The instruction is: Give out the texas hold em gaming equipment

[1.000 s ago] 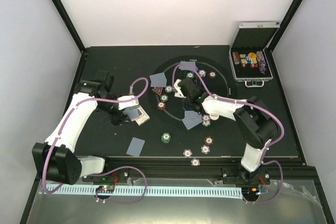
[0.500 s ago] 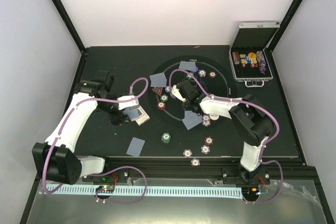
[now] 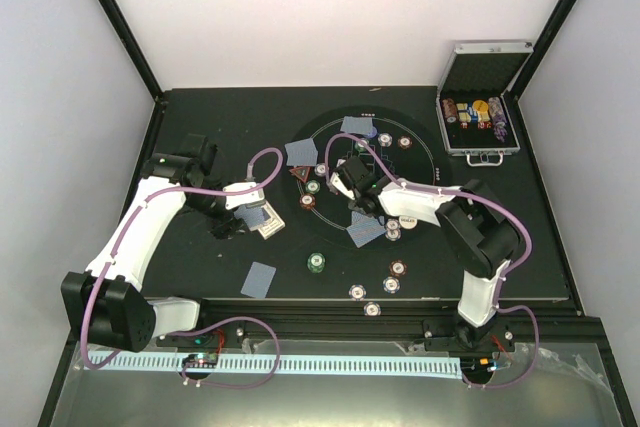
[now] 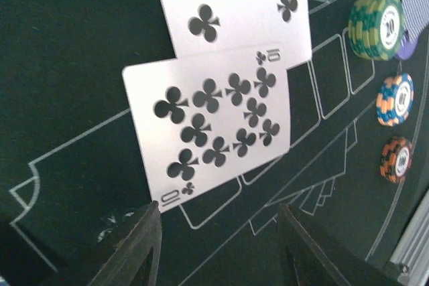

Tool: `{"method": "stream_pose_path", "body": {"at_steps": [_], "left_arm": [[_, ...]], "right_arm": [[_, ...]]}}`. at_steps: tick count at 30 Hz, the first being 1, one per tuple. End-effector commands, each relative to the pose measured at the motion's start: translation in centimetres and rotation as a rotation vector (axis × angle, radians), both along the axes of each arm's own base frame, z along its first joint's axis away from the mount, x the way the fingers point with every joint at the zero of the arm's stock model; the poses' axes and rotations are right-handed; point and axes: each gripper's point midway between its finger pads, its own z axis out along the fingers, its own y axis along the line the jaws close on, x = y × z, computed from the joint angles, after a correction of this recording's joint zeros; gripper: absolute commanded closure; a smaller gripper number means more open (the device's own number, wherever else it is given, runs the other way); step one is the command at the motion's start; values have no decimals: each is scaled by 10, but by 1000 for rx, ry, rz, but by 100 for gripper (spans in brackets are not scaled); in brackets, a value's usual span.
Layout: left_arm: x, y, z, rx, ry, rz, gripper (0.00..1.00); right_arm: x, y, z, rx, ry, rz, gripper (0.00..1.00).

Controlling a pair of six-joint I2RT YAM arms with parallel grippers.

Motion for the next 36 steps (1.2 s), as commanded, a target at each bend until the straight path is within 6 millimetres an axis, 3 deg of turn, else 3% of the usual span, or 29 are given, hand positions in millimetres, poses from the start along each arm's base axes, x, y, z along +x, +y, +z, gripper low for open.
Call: {"method": "stream_pose_path", "body": {"at_steps": [1, 4, 10, 14, 19, 25, 30, 36], "left_arm": [[4, -1, 10, -15, -29, -9, 98], [3, 0, 11, -9, -32, -8, 98], [3, 0, 11, -8, -34, -6, 98], [3, 0, 9, -13, -28, -6, 98], [4, 0, 8, -9, -28, -8, 99], [4, -1, 8, -14, -23, -6, 98], [3, 0, 8, -12, -25, -4, 98], [3, -1, 8, -14, -23, -1, 98]], "right_arm": [[8, -15, 1, -59, -36, -92, 51], [16, -18, 4, -14, -17, -167, 51], [38, -23, 40, 246, 44, -396, 51], [33, -18, 44, 424, 159, -503, 51], [6, 5, 30, 569, 272, -542, 51], [-21, 18, 0, 555, 356, -578, 52], [-28, 18, -12, 554, 382, -603, 55], [-22, 8, -20, 491, 349, -627, 57]]}}
